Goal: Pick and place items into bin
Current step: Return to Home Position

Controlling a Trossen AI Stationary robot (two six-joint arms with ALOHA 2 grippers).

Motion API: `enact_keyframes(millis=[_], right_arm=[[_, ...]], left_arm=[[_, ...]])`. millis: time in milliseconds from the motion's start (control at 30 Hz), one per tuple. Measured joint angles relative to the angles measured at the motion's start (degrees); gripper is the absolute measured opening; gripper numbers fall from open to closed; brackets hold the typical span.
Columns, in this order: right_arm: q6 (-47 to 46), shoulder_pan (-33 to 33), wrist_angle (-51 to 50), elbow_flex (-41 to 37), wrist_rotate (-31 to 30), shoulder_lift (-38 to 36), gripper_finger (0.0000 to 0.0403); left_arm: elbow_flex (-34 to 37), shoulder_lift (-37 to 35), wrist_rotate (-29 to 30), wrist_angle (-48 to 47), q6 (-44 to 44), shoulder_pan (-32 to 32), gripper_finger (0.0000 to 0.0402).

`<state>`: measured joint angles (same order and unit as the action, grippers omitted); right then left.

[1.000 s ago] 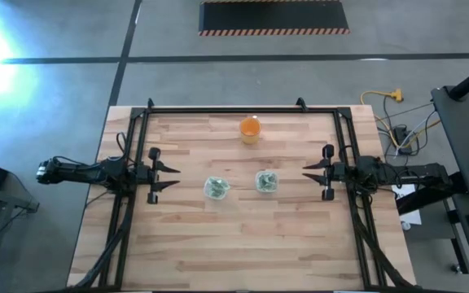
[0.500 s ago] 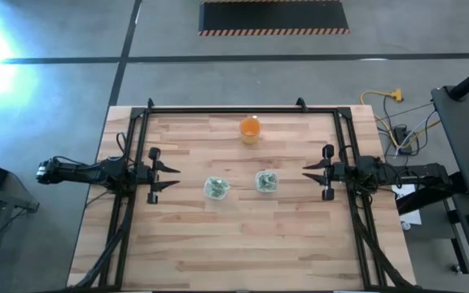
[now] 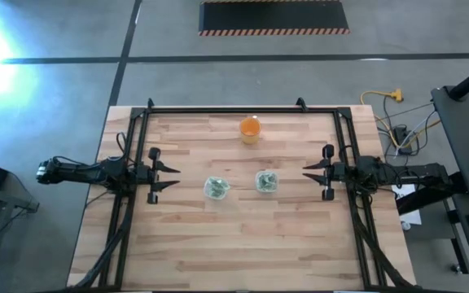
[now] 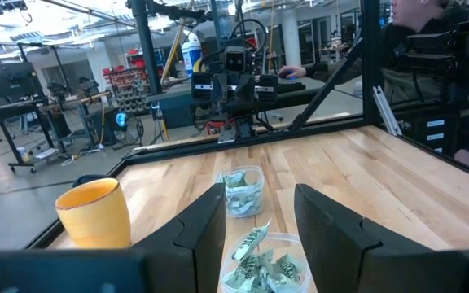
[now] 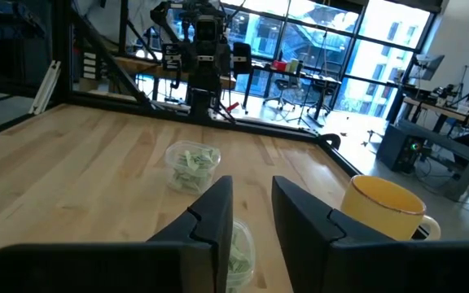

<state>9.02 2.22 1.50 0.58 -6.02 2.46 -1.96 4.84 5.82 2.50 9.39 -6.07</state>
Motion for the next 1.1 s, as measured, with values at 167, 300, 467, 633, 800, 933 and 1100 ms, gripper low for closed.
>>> enact_keyframes(millis=[167,300,467,633,800,933,1100], right_arm=[[0.0,0.0,0.0,0.0,0.0,0.0,0.0072],[0.0,0.0,0.0,0.0,0.0,-0.01,0.007],[0.0,0.0,0.0,0.0,0.0,0.0,0.0076],[0.0,0.0,0.0,0.0,0.0,0.0,0.0082],[0.0,0.0,0.0,0.0,0.0,0.0,0.0084],[0.0,0.0,0.0,0.0,0.0,-0.01,0.0079],[0.0,0.0,0.02,0.0,0.0,0.0,0.0071]], left_arm=[[0.0,0.0,0.0,0.0,0.0,0.0,0.0131],[0.0,0.0,0.0,0.01,0.0,0.0,0.0131],[0.0,0.0,0.0,0.0,0.0,-0.02,0.0131],[0.0,0.0,0.0,0.01,0.0,0.0,0.0131],[0.0,0.0,0.01,0.02,0.0,-0.01,0.0131],[0.0,0.0,0.0,0.02,0.0,-0.01,0.0131],[0.0,0.0,0.0,0.02,0.0,0.0,0.0131]])
